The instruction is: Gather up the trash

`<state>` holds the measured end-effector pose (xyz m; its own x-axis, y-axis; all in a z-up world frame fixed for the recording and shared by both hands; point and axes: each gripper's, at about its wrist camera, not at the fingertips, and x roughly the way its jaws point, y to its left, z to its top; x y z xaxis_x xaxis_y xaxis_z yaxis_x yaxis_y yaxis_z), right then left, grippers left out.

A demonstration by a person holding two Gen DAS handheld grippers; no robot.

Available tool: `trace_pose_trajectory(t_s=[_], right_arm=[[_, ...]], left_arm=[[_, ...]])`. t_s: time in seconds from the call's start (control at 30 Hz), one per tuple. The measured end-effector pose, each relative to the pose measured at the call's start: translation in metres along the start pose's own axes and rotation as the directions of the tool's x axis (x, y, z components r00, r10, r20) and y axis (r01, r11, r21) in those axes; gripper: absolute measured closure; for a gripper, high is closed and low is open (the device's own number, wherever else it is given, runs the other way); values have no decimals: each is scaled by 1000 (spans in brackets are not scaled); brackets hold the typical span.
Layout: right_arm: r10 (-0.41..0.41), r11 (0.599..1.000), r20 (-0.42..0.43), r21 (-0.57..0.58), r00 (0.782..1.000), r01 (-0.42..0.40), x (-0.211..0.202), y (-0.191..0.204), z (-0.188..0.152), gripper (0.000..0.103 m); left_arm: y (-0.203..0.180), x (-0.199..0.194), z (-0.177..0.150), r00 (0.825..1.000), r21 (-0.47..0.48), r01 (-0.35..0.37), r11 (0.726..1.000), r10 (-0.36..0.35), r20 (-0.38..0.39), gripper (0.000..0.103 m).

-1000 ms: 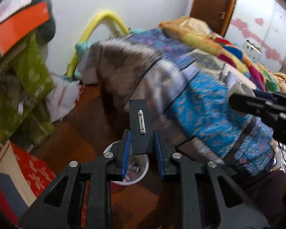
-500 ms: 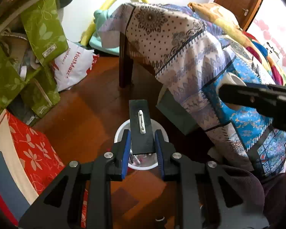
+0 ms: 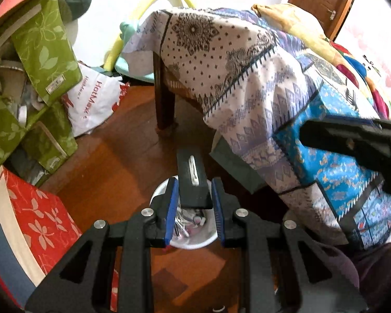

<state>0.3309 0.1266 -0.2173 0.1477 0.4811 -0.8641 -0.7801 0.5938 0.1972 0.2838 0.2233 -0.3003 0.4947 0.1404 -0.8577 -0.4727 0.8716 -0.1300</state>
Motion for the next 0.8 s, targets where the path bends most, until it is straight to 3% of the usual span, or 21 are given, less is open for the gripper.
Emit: trace_pose_trajectory(t_s=[0.17,0.37,0.5,0.63,0.8], right_arm=[[-6,1000,13,23,1000,5,-14,-10,-6,52],[-22,1000,60,15,998,21,-45,-8,-19,52],[-43,999,119,-3,992,43,-78,-3,-32,52],[-74,997,199,-10,977,77,-121,7,-49,52],[-111,994,324,12,940,113,-185,19,-79,52]], left_arm=[[-8,-4,6,998,37,-58,998,58,-10,63],[-15,-34,-1,998,57,-59,997,60,-15,62],[-23,-75,-9,999,63,-46,997,44,30,62],[-34,-118,-15,996,79,-36,996,29,88,62],[-53,-185,-26,983,112,0,994,-21,184,62]])
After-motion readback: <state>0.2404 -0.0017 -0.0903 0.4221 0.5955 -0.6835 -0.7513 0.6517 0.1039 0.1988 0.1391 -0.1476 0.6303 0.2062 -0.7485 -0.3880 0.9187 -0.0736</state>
